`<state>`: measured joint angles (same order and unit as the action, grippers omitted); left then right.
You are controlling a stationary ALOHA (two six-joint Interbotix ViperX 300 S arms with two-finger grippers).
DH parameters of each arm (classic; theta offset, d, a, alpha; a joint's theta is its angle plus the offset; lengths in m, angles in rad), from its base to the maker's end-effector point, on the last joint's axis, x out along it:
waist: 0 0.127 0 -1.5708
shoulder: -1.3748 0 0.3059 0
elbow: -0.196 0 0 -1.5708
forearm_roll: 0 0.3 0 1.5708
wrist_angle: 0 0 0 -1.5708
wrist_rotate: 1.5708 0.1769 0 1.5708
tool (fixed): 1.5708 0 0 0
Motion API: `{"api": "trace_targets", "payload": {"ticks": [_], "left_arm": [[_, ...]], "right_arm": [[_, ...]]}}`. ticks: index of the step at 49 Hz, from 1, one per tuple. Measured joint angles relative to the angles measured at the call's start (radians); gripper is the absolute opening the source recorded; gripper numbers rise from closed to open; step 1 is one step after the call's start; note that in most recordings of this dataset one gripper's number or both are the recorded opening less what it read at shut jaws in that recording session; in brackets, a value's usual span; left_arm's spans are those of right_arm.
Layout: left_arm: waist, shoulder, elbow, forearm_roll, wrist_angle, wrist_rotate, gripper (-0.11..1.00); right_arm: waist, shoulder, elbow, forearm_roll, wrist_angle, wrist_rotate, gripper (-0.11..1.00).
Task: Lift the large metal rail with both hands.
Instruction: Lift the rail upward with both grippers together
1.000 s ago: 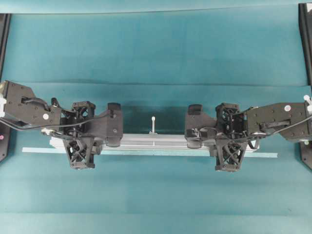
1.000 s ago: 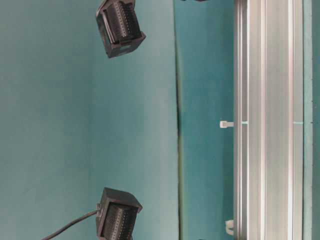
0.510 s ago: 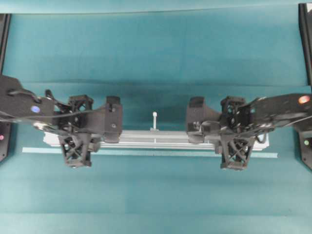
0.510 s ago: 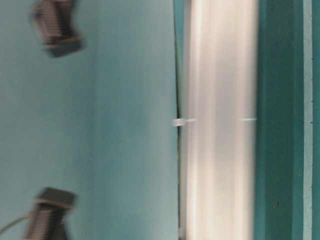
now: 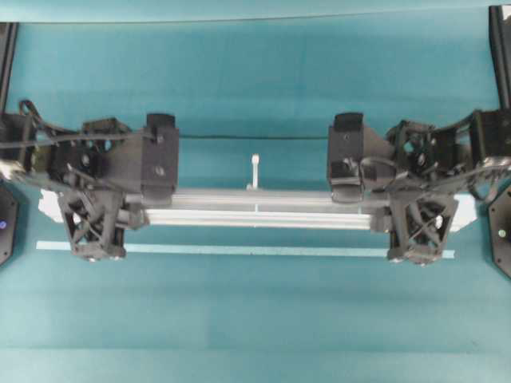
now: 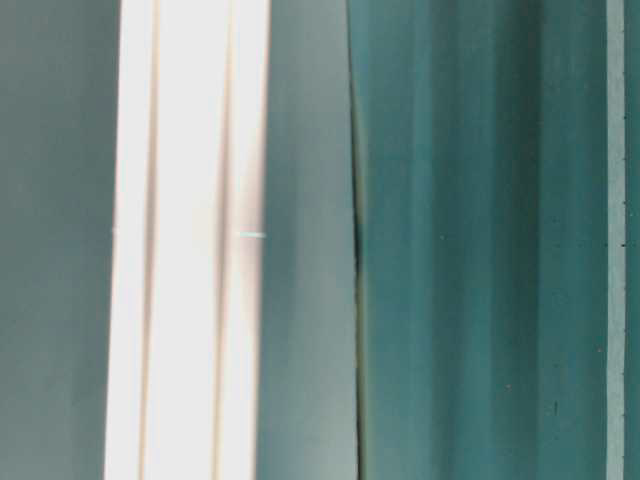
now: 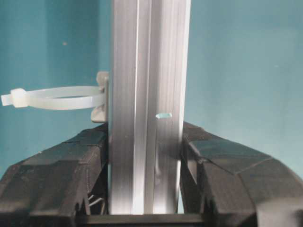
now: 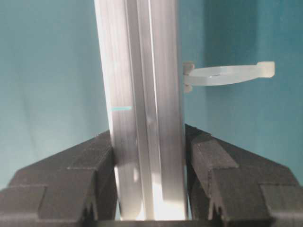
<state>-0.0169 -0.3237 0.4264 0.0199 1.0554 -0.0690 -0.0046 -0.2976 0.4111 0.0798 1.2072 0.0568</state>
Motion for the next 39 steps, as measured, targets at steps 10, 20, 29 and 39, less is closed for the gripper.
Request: {"api": "trace_targets", "payload": {"ticks": [10, 20, 29, 39], "left_arm": [[0.000, 0.002, -0.089, 0.000, 0.071, 0.000, 0.36], [-0.002, 0.000, -0.166, -0.002, 0.117, 0.000, 0.36], [0.000, 0.000, -0.249, -0.002, 0.204, 0.000, 0.36], [0.012, 0.009, -0.399, -0.002, 0.383, 0.002, 0.36]], "right_arm": [[0.000, 0.000, -0.092, 0.002, 0.124, 0.000, 0.39], [0.002, 0.002, -0.212, 0.000, 0.227, 0.052, 0.39], [0.003, 0.009, -0.328, 0.000, 0.356, 0.104, 0.39], [0.006, 0.015, -0.446, -0.006, 0.430, 0.121, 0.39]]}}
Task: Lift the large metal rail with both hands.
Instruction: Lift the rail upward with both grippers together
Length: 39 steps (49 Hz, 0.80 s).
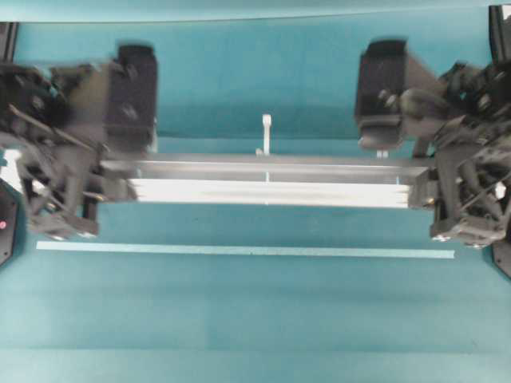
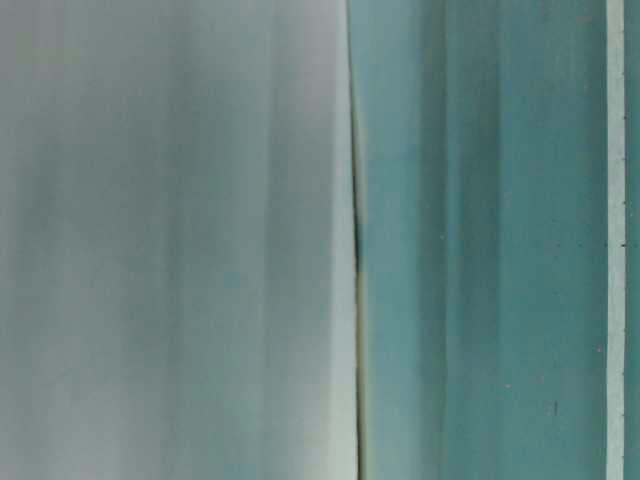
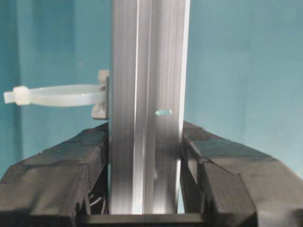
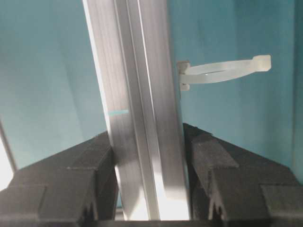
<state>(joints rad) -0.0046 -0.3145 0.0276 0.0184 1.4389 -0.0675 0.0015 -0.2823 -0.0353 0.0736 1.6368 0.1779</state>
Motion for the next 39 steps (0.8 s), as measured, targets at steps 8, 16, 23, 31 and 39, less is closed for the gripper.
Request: {"api": "trace_targets", "payload": {"ticks": [8, 16, 23, 31, 39], "left_arm": [[0.003, 0.023, -0.109, -0.002, 0.048, -0.002, 0.36], [0.005, 0.049, -0.184, 0.000, 0.061, -0.002, 0.36], [0.002, 0.060, -0.201, 0.000, 0.064, -0.002, 0.36], [-0.002, 0.060, -0.201, -0.002, 0.064, 0.000, 0.36], [-0.002, 0.060, -0.199, 0.000, 0.064, -0.002, 0.36]], "right_arm": [[0.000, 0.015, -0.069, -0.002, 0.028, 0.002, 0.39], [0.000, 0.014, -0.115, -0.003, 0.046, 0.003, 0.39], [0.003, 0.012, -0.123, -0.006, 0.052, 0.003, 0.39], [0.005, 0.012, -0.123, -0.006, 0.052, 0.005, 0.39], [0.008, 0.014, -0.123, -0.005, 0.052, 0.005, 0.39]]}}
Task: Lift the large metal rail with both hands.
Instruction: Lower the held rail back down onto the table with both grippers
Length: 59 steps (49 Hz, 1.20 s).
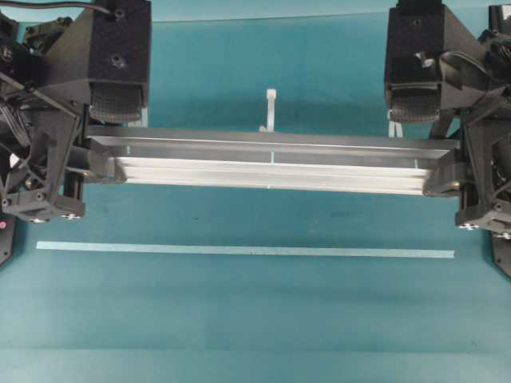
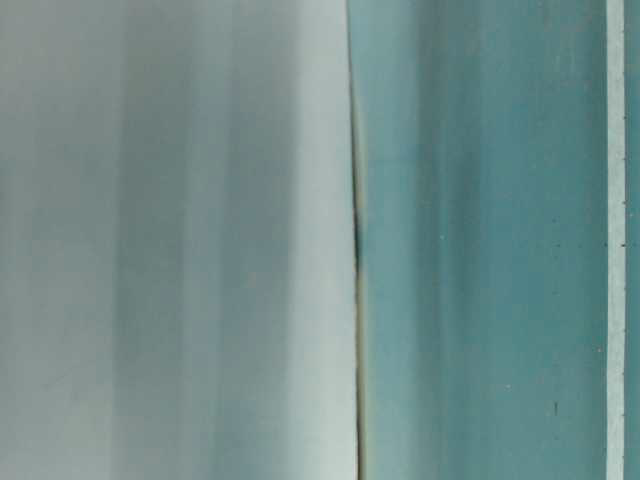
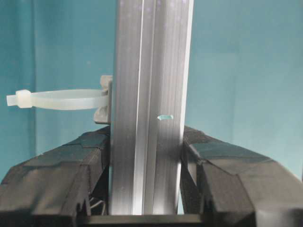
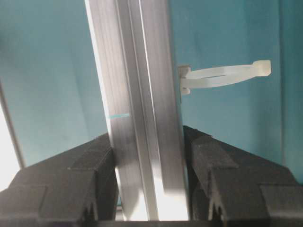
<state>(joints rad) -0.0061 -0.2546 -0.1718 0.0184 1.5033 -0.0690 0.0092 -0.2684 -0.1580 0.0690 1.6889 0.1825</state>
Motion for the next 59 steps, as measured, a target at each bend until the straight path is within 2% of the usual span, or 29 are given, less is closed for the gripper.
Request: {"api": "trace_targets", "payload": {"ticks": [11, 17, 32, 49, 59], "left_arm": [[0.000, -0.002, 0.005, 0.000, 0.000, 0.000, 0.36], [0.003, -0.002, 0.055, 0.000, -0.006, 0.000, 0.36], [0.014, -0.011, 0.250, 0.000, -0.127, -0.003, 0.36], [0.021, -0.049, 0.566, 0.008, -0.405, -0.009, 0.36], [0.021, -0.049, 0.675, 0.008, -0.509, -0.009, 0.36]], "right_arm": [[0.000, 0.000, 0.002, -0.002, 0.000, 0.000, 0.39], [0.002, -0.005, 0.049, -0.018, -0.006, 0.000, 0.39], [0.006, -0.009, 0.273, -0.040, -0.114, -0.012, 0.39], [0.015, -0.012, 0.485, -0.120, -0.348, -0.049, 0.39], [0.017, 0.005, 0.606, -0.161, -0.474, -0.051, 0.39]]}}
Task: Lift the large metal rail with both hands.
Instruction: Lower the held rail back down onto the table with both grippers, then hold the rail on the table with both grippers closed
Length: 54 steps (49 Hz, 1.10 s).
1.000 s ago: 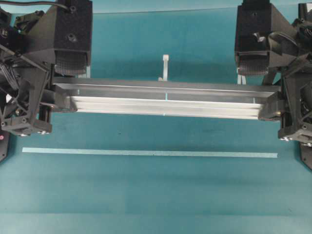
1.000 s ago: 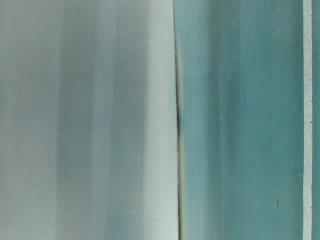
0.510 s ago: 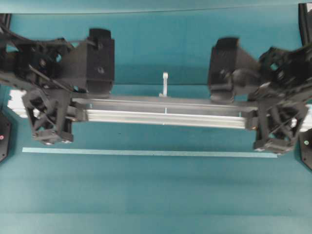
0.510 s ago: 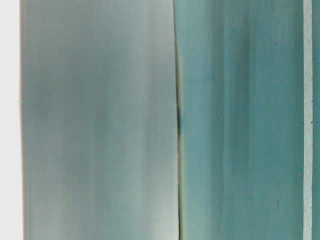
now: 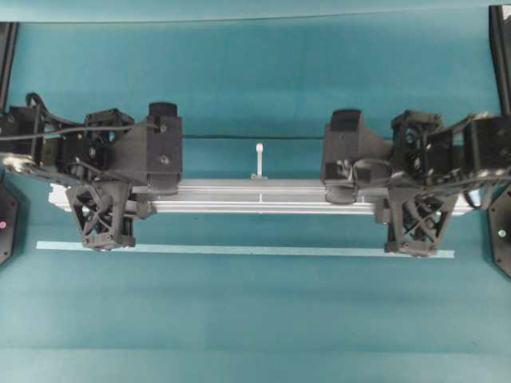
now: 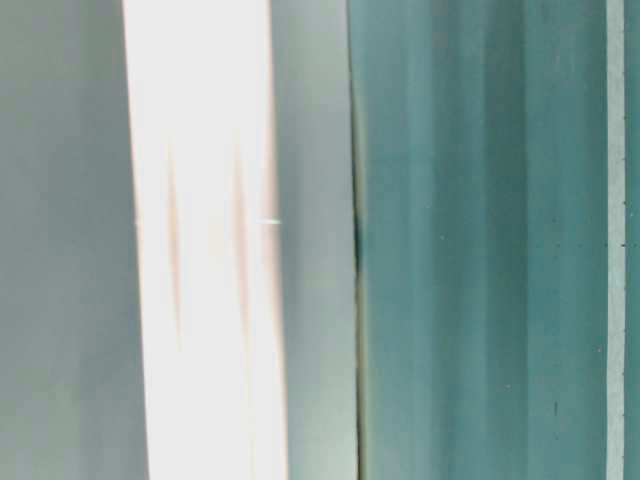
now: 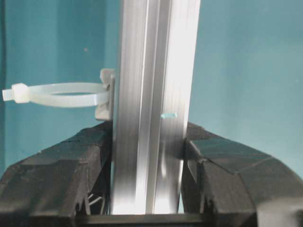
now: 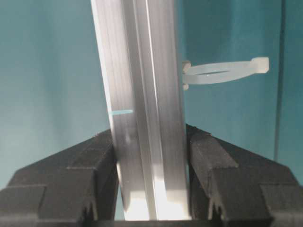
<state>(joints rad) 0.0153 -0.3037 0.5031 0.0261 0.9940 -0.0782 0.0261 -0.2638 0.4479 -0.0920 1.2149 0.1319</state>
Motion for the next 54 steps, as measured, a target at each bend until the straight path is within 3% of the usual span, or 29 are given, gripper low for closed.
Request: {"api": "trace_targets", "payload": {"ticks": [20, 54], "left_arm": [[-0.005, 0.054, 0.152, 0.000, -0.204, -0.002, 0.36], [-0.035, 0.190, 0.262, 0.000, -0.413, -0.038, 0.36]], "right_arm": [[0.002, 0.026, 0.199, -0.023, -0.279, 0.000, 0.39], [0.038, 0.187, 0.268, -0.003, -0.494, 0.006, 0.39]]}}
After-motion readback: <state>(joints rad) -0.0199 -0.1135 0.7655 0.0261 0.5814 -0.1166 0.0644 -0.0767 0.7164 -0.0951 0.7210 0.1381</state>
